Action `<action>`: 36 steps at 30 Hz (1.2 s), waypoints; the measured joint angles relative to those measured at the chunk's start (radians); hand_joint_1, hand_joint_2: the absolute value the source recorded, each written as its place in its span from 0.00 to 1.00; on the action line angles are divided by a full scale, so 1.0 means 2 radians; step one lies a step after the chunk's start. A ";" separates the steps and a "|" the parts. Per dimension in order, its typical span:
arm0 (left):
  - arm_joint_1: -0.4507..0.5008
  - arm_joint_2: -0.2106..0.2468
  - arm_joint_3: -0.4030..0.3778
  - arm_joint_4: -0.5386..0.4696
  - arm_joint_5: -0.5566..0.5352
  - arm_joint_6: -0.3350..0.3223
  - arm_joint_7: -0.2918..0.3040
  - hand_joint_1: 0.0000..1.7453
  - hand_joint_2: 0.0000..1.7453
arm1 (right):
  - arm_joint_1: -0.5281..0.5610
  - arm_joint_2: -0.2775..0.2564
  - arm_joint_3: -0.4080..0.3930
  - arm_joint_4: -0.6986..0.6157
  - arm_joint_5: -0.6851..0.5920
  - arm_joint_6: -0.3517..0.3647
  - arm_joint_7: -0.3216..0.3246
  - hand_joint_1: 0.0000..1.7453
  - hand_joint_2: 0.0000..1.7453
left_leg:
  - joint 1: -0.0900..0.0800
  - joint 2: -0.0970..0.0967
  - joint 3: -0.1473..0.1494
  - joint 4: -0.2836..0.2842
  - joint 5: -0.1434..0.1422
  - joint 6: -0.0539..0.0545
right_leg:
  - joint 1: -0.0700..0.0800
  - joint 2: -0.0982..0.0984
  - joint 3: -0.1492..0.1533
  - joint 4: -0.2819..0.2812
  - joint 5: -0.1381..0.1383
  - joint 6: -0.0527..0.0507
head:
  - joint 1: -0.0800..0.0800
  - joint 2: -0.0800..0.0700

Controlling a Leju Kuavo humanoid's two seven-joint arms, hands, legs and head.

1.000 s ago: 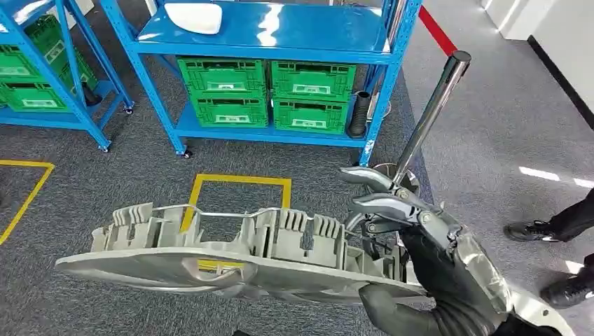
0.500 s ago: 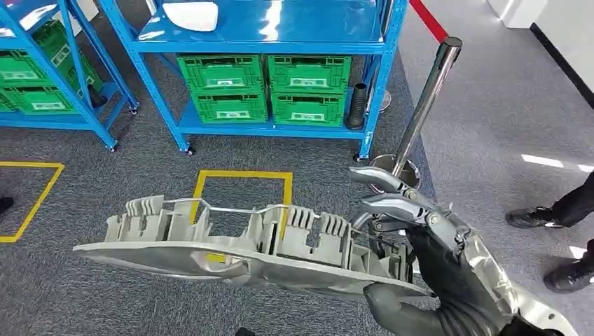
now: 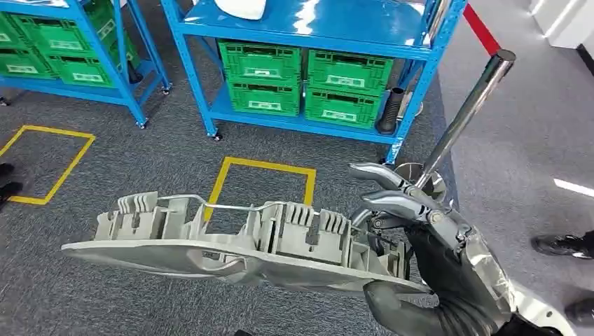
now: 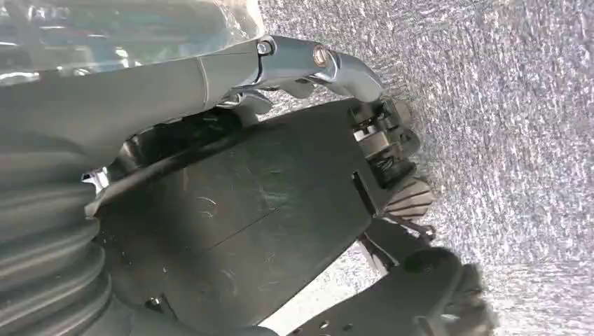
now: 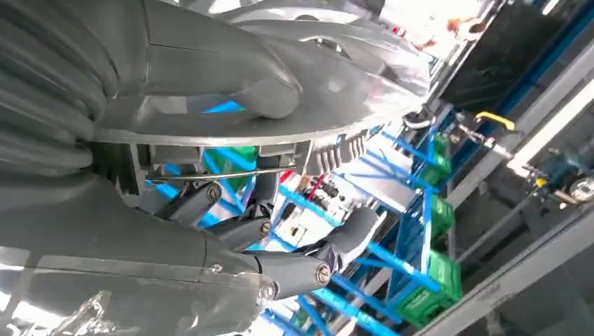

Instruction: Take the parts from the cabinet and place them on the table.

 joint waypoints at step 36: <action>-0.003 -0.001 -0.008 -0.001 0.001 -0.002 -0.007 0.00 1.00 | 0.001 -0.002 -0.005 -0.003 0.005 0.000 0.005 1.00 1.00 | -0.003 -0.028 -0.011 0.006 0.009 -0.002 | 0.000 0.010 -0.006 -0.031 0.061 -0.006 | -0.005 0.000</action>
